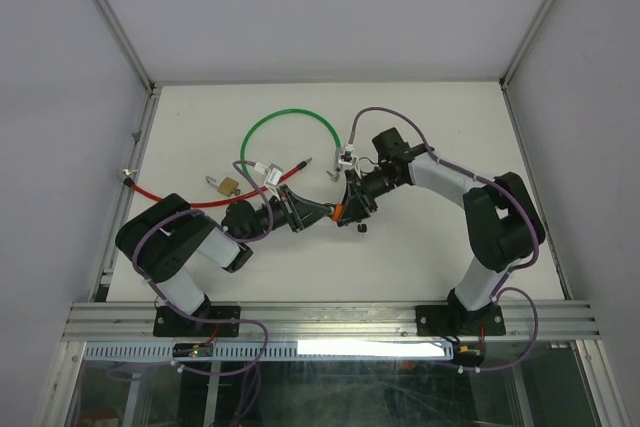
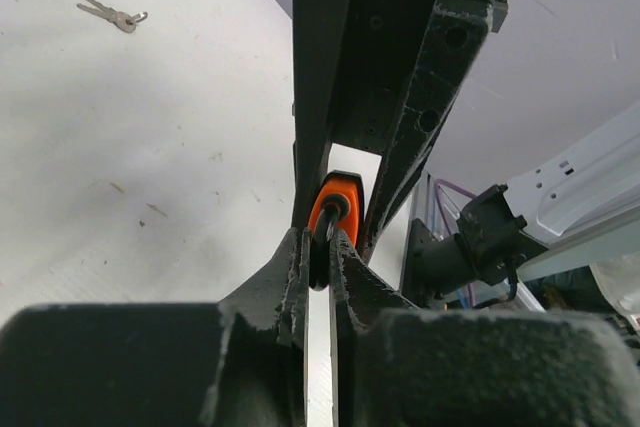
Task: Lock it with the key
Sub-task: Lock the lock.
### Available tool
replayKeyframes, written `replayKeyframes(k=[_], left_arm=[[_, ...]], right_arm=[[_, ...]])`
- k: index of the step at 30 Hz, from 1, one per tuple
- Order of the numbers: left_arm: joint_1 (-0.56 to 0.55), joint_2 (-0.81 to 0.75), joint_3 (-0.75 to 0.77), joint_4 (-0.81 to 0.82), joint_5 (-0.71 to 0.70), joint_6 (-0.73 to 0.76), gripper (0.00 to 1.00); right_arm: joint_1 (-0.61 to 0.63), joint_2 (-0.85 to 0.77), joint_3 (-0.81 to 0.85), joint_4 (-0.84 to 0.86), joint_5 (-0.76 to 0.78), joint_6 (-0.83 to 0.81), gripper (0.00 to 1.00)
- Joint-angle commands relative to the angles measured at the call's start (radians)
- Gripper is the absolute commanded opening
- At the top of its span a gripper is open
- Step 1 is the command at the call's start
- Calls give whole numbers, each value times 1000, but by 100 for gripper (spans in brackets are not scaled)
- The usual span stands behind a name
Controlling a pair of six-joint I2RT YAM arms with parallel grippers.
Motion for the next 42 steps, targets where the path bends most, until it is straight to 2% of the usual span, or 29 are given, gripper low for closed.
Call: replayKeyframes(k=[1,3,5,10,13,14,18,21,24,26,28,31,32,37,40,42], left_arm=[[-11,-8,29,262,13,29,0],[-11,-9,27,266,28,32,0],[-11,-15,15,281,30,35,0],[-12,-71,-34,284,7,65,0],[-15,-124,-76,284,-11,87,0],[-15,-145,-90,284,-16,95,0],[-18,-229,-142,285,-30,115,0],[-18,-300,-166,285,-41,109,0],[-19,-341,-177,285,-32,87,0],[-19,-357,-173,285,-11,63,0],[-19,-366,-167,284,9,39,0],[-19,-384,-169,285,11,17,0],[-21,-393,-172,285,6,21,0],[-62,-445,-195,285,-58,124,0],[-135,-458,-194,284,-102,207,0],[-171,-460,-190,284,-124,249,0]], right_arm=[[6,-1,65,-16,-27,-17,4],[5,-4,72,-24,-18,-17,9],[4,-19,73,-28,-8,-22,19],[-15,-120,38,-29,-30,-144,61],[-44,-222,-17,-21,-70,-275,95],[-58,-251,-32,-17,-79,-302,99],[-109,-348,-59,-5,-78,-338,100],[-113,-403,-64,16,-40,-251,100],[-110,-424,-35,-36,-71,-133,100],[-106,-417,8,-146,-94,-162,100],[-107,-430,-6,-168,-111,-164,100],[-129,-504,-150,117,-103,24,99],[-139,-525,-184,157,-80,56,99],[-150,-524,-227,199,-108,118,95],[-150,-513,-264,324,-104,264,87],[-149,-499,-272,384,-110,361,78]])
